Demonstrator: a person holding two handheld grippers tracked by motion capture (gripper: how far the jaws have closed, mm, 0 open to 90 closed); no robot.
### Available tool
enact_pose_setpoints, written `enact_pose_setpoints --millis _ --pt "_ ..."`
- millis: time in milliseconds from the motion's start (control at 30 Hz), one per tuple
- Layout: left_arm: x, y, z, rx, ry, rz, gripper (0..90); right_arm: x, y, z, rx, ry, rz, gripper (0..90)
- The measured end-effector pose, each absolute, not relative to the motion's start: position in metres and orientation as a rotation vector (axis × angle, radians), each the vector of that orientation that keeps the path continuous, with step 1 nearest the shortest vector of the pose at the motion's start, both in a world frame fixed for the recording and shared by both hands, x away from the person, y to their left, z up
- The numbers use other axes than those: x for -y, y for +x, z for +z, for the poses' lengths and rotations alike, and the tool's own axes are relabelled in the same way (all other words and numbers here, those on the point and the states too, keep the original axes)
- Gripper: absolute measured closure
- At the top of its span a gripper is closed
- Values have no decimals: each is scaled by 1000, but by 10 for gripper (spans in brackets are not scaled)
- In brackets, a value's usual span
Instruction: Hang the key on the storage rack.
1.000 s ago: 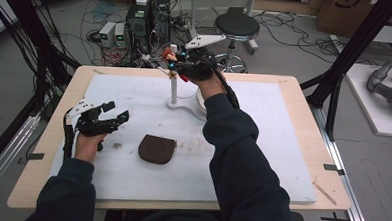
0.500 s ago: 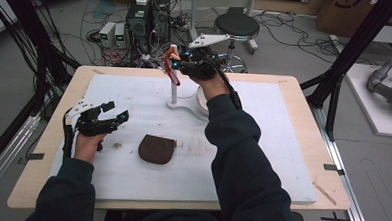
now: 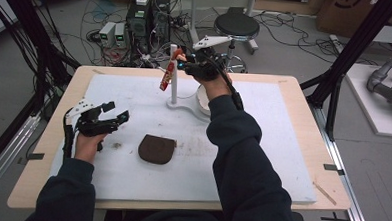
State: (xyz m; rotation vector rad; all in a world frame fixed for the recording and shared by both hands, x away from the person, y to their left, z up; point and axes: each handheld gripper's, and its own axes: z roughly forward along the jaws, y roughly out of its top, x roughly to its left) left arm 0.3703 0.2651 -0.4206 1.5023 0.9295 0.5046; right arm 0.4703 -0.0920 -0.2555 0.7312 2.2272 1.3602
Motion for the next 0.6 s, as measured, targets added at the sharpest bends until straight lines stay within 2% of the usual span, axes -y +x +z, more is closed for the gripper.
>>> enact_pose_setpoints --millis 200,600 --pt "-266 370 -420 -930 1499 505 189 92 471 -256 -2213 774 1360 683" --pt "-266 370 -420 -932 1501 506 189 106 463 -255 -2217 696 1585 683"
